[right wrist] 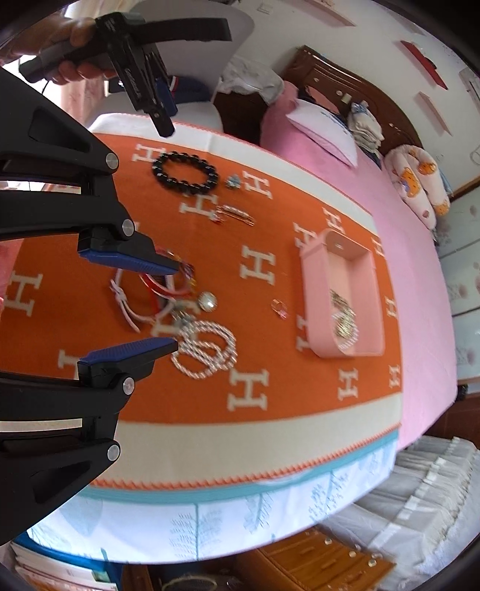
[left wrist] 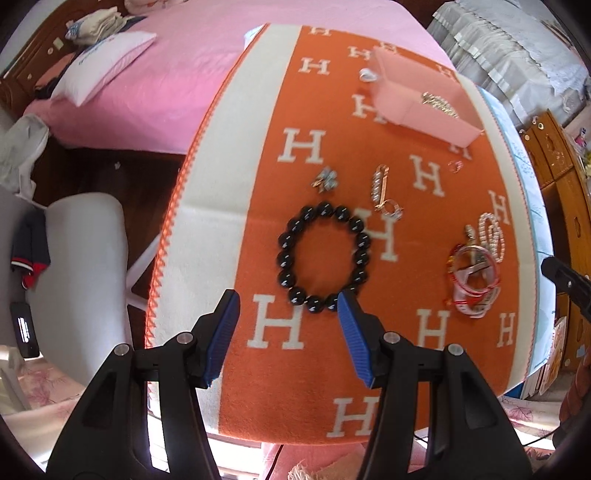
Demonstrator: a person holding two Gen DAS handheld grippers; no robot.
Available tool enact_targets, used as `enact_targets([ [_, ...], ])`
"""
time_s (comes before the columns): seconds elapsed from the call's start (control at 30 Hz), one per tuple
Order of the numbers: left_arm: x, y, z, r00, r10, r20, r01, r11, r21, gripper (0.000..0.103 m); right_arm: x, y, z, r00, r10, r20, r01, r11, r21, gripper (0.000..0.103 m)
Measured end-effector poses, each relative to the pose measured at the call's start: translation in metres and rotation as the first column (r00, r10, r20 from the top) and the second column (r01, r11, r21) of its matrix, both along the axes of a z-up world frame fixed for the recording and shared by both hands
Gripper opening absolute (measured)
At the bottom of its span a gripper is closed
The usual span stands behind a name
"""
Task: Organize jewelry
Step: 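Grasp the black bead bracelet with the left tool while the right tool grasps the red bangles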
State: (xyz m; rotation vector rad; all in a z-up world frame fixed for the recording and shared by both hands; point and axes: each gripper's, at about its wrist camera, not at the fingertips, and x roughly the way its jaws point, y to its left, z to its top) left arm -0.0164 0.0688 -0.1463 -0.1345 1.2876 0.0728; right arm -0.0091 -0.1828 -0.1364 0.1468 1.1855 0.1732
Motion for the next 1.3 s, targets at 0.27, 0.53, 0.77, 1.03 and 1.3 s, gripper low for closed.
enact_targets([
  [0.27, 0.019, 0.004, -0.027, 1.000, 0.017, -0.014, -0.017, 1.000, 0.003, 0.052, 0.012, 0.024, -0.041, 0.996, 0.016, -0.083, -0.015, 1.000, 0.016, 0.035],
  [0.53, 0.046, 0.004, -0.042, 0.999, 0.028, -0.044, -0.028, 1.000, -0.003, 0.041, 0.026, 0.031, -0.067, 0.993, 0.005, -0.121, -0.003, 1.000, 0.010, 0.032],
  [0.77, 0.050, -0.004, -0.057, 0.997, 0.012, -0.077, -0.009, 1.000, 0.029, 0.025, 0.027, 0.036, -0.078, 0.991, 0.018, -0.135, -0.020, 1.000, -0.014, 0.010],
  [1.03, 0.053, -0.004, -0.054, 0.997, 0.016, -0.071, -0.014, 1.000, 0.022, 0.012, 0.025, 0.037, -0.065, 0.996, 0.033, -0.087, -0.033, 0.999, 0.011, 0.006],
  [1.3, 0.047, -0.016, -0.006, 1.000, -0.020, -0.012, 0.020, 1.000, 0.022, 0.012, 0.025, 0.027, -0.025, 1.000, 0.015, -0.025, -0.013, 0.999, 0.047, 0.006],
])
